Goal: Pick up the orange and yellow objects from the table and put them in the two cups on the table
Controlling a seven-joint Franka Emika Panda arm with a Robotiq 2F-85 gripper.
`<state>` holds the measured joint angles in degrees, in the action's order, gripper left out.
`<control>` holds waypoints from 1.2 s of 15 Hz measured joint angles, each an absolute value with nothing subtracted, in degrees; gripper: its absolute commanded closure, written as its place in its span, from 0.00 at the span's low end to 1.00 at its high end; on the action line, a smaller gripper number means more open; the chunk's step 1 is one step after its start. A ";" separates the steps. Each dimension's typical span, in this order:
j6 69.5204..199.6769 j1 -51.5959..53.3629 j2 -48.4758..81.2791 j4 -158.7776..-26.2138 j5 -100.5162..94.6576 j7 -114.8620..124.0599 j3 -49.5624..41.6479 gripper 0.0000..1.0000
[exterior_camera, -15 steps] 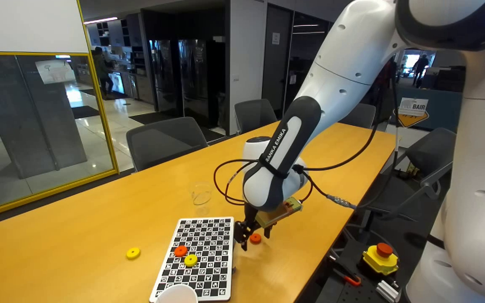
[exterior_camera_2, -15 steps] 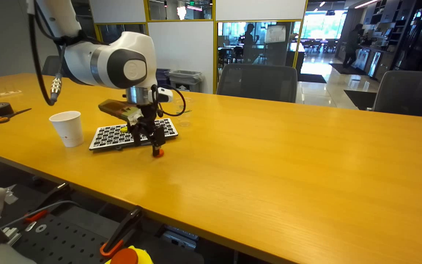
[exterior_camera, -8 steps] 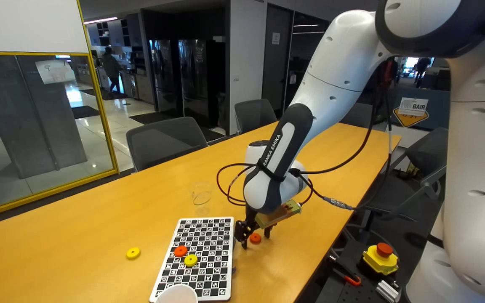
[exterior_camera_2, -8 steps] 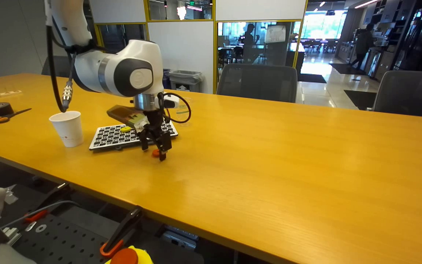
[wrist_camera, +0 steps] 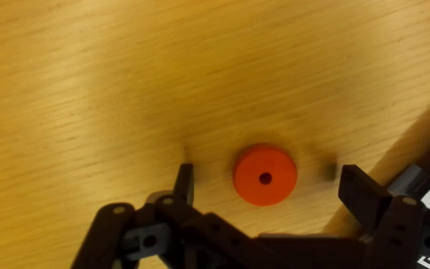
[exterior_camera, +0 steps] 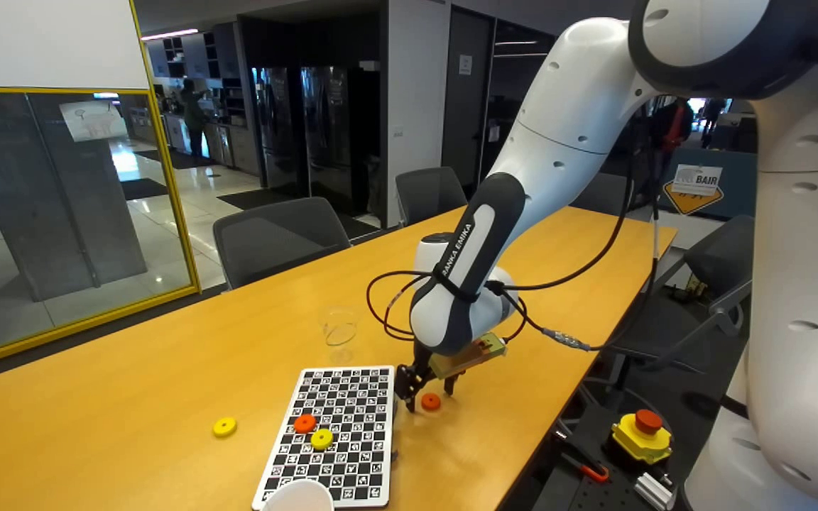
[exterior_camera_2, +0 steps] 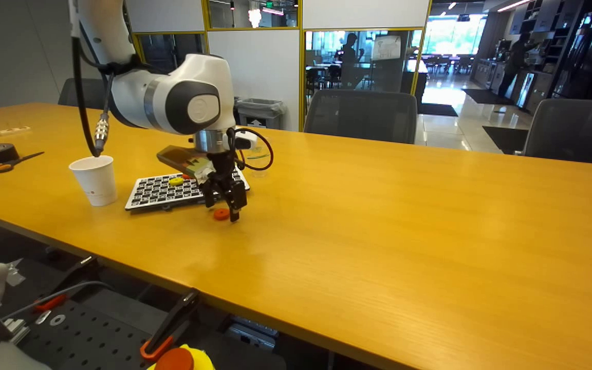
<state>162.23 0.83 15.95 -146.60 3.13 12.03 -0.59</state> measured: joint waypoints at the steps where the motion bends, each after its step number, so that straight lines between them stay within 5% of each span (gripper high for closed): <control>1: 162.31 0.83 15.95 -146.60 3.13 12.03 -0.59 0.00; 2: 162.38 0.83 15.95 -146.60 3.13 12.03 -0.59 0.00; 3: 162.46 0.83 15.95 -146.60 3.13 12.03 -0.59 0.25; 4: 162.52 0.83 15.95 -146.60 3.13 12.03 -0.61 0.26; 11: 162.78 0.84 15.54 -146.60 3.13 12.06 -1.20 0.79; 18: 161.31 1.89 14.17 -146.68 3.13 12.31 -0.46 0.77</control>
